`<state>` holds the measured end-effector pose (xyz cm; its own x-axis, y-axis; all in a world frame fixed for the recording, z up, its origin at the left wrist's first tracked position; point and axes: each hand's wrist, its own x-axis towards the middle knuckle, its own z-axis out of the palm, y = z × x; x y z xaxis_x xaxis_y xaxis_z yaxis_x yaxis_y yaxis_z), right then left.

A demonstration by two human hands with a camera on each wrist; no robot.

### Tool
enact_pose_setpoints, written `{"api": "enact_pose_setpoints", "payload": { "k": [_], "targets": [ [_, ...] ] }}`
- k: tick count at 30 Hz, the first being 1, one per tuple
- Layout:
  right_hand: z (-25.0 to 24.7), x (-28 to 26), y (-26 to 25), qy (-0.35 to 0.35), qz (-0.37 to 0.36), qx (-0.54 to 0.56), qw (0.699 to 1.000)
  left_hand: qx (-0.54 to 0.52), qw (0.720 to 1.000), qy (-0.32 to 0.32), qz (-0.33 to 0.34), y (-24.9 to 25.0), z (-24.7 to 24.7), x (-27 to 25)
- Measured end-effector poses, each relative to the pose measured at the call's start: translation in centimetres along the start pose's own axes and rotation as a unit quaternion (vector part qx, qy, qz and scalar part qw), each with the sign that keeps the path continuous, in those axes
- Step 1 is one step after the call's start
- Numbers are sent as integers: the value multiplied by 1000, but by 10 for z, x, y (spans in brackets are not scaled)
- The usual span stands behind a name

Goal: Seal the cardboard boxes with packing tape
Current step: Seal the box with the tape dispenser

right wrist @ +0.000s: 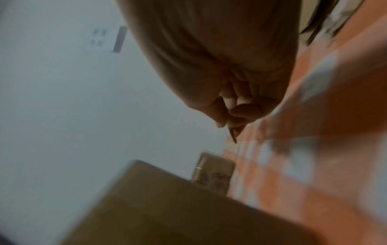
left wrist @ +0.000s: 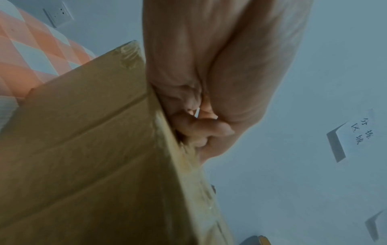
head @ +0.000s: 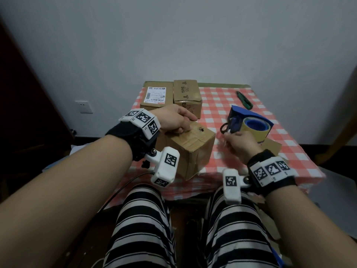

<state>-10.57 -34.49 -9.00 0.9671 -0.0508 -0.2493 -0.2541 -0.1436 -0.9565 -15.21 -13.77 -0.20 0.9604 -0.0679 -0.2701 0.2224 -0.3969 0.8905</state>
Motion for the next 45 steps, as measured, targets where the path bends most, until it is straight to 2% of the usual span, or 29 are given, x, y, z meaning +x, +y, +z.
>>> {"api": "enact_pose_setpoints", "payload": {
  "k": [4, 5, 7, 9, 11, 14, 16, 26, 31, 33, 35, 40, 45],
  "targets": [
    [3, 19, 18, -11, 57, 18, 998, 2, 1000, -6, 5, -1, -1, 0],
    [3, 23, 17, -3, 54, -8, 999, 3, 1000, -7, 4, -1, -1, 0],
    [3, 24, 9, 27, 18, -127, 991, 4, 1000, -5, 4, -1, -1, 0],
    [1, 17, -4, 60, -42, -231, 970, 3, 1000, -3, 1, -1, 0, 0],
    [0, 4, -21, 75, -144, -239, 957, 4, 1000, -2, 2, -1, -1, 0],
    [5, -28, -46, -10, -290, -215, 932, 7, 1000, 2, 6, -1, 1, 0],
    [10, -44, -59, -66, -333, -272, 901, 1, 1000, 6, 7, -1, 2, 0],
    [25, -62, -86, -91, -332, -481, 807, -23, 1000, 21, 5, -1, 4, -1],
    [38, -65, -93, -70, -334, -579, 740, -20, 999, 24, 6, -2, 4, 0],
    [42, -70, -95, -64, -333, -601, 723, -16, 1000, 24, 7, -2, 3, 1],
    [44, -72, -95, -60, -343, -607, 715, -14, 1000, 20, 6, -2, 3, 0],
    [45, -74, -93, -56, -342, -607, 715, -24, 999, 19, 9, -1, 3, -1],
    [43, -73, -93, -60, -327, -595, 732, -23, 999, 21, 10, -2, 3, 0]
  ]
}}
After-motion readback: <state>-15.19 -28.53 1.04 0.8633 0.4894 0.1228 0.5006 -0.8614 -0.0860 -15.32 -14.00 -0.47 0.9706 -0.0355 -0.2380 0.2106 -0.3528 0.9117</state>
